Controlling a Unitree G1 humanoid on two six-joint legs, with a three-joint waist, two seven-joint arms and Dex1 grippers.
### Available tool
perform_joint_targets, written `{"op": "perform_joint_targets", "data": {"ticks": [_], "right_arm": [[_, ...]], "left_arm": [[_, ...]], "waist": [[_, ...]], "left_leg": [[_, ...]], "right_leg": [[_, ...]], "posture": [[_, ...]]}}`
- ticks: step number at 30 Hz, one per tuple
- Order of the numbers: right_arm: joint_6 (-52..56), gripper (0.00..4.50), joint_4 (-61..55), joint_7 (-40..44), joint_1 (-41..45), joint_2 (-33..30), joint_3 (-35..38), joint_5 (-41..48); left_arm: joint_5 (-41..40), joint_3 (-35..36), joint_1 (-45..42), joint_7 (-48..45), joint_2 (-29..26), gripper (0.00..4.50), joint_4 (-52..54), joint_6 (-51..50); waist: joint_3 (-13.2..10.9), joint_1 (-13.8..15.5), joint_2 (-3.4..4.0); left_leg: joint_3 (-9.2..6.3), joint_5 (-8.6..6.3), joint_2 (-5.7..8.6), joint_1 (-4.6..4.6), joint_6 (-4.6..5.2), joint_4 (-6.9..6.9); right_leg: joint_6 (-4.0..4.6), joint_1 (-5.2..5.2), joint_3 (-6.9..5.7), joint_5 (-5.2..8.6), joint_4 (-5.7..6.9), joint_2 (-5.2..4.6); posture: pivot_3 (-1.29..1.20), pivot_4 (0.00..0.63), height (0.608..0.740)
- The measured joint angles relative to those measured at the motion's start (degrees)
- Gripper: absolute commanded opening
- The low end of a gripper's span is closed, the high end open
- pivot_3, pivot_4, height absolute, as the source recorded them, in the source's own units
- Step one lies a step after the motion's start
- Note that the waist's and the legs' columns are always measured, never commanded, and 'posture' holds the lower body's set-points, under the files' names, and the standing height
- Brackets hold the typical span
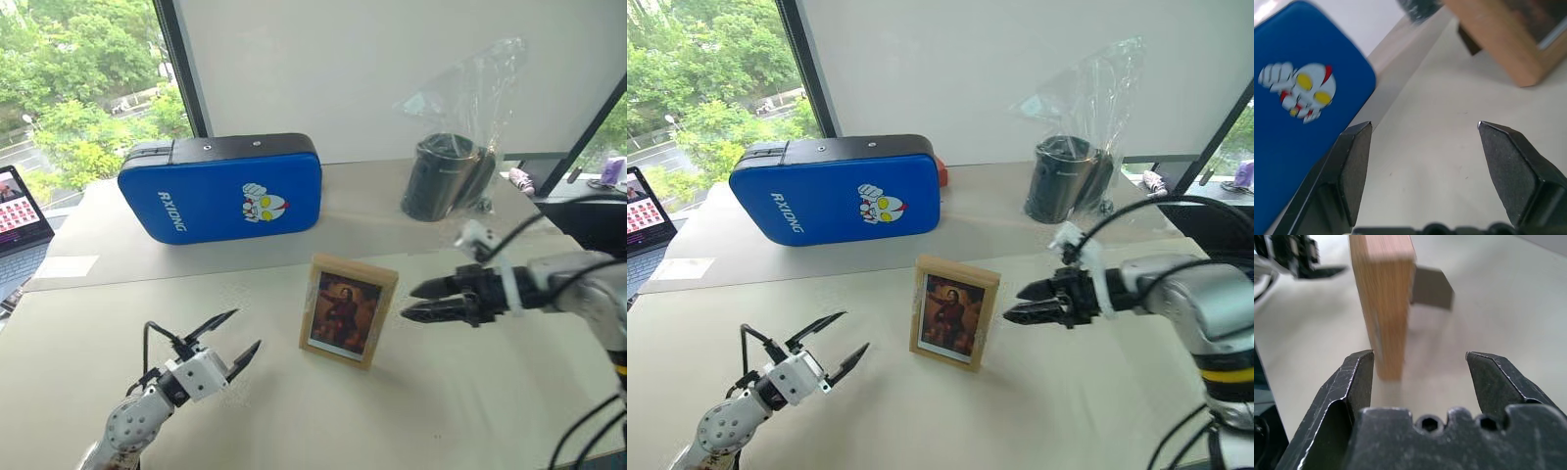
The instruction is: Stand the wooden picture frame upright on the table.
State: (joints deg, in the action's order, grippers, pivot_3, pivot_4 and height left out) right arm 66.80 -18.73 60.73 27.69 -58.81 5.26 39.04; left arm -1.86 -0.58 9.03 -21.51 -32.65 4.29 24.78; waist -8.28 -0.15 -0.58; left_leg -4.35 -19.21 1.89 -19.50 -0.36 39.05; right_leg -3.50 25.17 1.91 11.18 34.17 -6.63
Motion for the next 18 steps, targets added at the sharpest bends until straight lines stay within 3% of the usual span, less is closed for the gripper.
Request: {"op": "perform_joint_targets", "data": {"ticks": [2, 4, 7, 8, 9, 13, 18], "right_arm": [[2.1, 3.50, -5.4, -7.3, -5.9, 4.2, 6.2, -0.2], [3.5, 3.50, -10.7, -18.8, -8.2, 13.9, 10.3, -2.6], [3.5, 3.50, -15.3, -34.9, -10.9, 27.1, 11.8, -9.1], [0.4, 3.50, -17.3, -42.8, -13.8, 33.6, 11.3, -13.8], [-1.9, 3.50, -17.8, -46.9, -16.1, 36.2, 10.0, -16.7], [-18.4, 3.50, -17.5, -56.6, -24.6, 42.3, 4.3, -27.7], [-31.9, 3.50, -10.8, -60.1, -28.1, 46.3, 0.6, -33.4]], "left_arm": [[-6.1, 2.0, 0.8, 2.8, 4.1, 3.72, 4.0, -12.5], [-10.6, 3.8, 0.6, 6.2, 8.0, 3.72, 8.1, -23.0], [-13.6, 5.5, 0.1, 9.7, 10.7, 3.72, 12.3, -31.4], [-14.2, 6.2, -0.5, 11.2, 12.0, 3.72, 13.5, -34.8], [-14.4, 6.5, -0.8, 12.1, 12.8, 3.72, 14.3, -36.4], [-15.2, 7.3, -2.0, 14.2, 15.6, 3.72, 15.6, -41.5], [-16.5, 6.6, -3.0, 13.1, 17.2, 3.72, 16.0, -44.8]], "waist": [[0.0, -0.1, -0.07], [0.0, -0.6, -0.14], [0.0, -0.5, -0.19], [0.1, -0.5, -0.19], [0.0, -0.2, -0.18], [0.1, 0.0, -0.18], [0.1, -0.8, -0.18]], "left_leg": [[0.02, -0.02, -0.02, 0.00, 0.03, 0.09], [0.03, -0.12, -0.01, 0.06, 0.21, 0.23], [-0.01, -0.10, 0.04, 0.17, 0.17, 0.35], [-0.03, -0.06, 0.04, 0.21, 0.10, 0.37], [-0.05, -0.03, 0.08, 0.21, 0.04, 0.39], [-0.02, 0.05, 0.08, 0.26, -0.09, 0.64], [-0.03, 0.05, 0.03, 0.33, -0.08, 0.65]], "right_leg": [[-0.02, -0.01, 0.01, -0.01, 0.06, 0.01], [-0.01, -0.01, 0.14, -0.01, 0.37, 0.02], [0.01, -0.03, 0.19, -0.02, 0.67, 0.02], [0.06, -0.02, 0.21, -0.03, 0.69, 0.05], [0.06, -0.02, 0.20, -0.03, 0.70, 0.03], [0.07, -0.07, 0.25, -0.04, 0.79, 0.08], [0.15, -0.12, 0.27, -0.05, 0.80, 0.16]], "posture": [[0.00, 0.150, 0.740], [0.00, 0.150, 0.740], [0.00, 0.150, 0.740], [0.00, 0.150, 0.740], [0.00, 0.150, 0.740], [0.00, 0.150, 0.740], [0.00, 0.150, 0.740]]}}
